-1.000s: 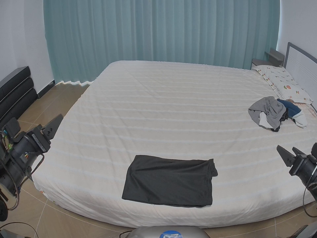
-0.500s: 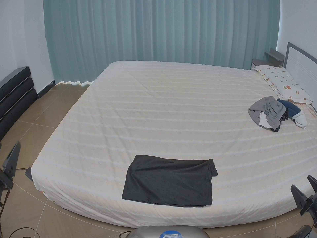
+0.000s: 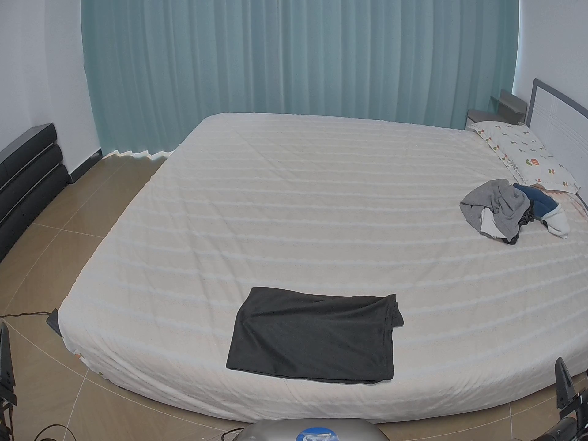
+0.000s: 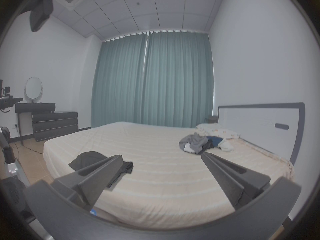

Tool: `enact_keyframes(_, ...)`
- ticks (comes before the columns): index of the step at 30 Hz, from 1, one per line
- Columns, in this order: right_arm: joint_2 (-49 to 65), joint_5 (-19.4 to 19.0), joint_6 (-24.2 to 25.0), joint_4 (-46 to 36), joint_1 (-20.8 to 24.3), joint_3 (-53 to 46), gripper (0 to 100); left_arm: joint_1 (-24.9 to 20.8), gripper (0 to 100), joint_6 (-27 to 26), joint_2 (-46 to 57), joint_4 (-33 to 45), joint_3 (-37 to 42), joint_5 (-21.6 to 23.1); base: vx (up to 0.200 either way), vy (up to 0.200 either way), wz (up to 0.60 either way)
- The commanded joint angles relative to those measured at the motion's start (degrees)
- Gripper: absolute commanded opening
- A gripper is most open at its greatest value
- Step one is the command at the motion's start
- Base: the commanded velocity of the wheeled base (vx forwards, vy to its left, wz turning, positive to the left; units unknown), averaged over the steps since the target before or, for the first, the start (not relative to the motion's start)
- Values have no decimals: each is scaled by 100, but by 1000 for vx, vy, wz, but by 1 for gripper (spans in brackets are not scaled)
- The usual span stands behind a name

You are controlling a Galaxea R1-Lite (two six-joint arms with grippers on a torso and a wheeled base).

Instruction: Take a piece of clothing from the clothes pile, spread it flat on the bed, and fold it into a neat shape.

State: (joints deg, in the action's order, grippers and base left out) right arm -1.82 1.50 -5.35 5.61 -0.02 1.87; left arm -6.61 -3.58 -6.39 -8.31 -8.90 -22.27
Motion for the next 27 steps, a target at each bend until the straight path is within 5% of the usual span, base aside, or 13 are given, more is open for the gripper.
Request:
enact_keyframes(1, 182, 35, -71, -25, -15, -178, 100, 28, 100, 77, 120, -127, 415, -58, 0, 0, 0)
enact_keyframes(5, 182, 43, -98, -156, -15, -178, 100, 151, 100, 121, 120, -91, 538, -128, 0, 0, 0)
enact_keyframes(9, 182, 140, -80, -227, -33, -178, 100, 837, 100, 33, 261, 76, 530, 74, 0, 0, 0)
enact_keyframes(15, 182, 105, 113, -227, -33, -187, 100, 801, 100, 24, 366, 102, 881, 285, 0, 0, 0)
enact_keyframes(18, 182, 35, 482, -473, -33, -187, 100, 643, 100, 51, 639, 568, 890, 636, 0, 0, 0)
enact_keyframes(22, 182, -88, 386, -605, -33, -169, 100, 643, 100, 165, 639, 541, 890, 1471, 0, 0, 0)
enact_keyframes(27, 182, -308, 315, -578, -33, -178, 100, 643, 100, 200, 639, 550, 890, 1832, 0, 0, 0)
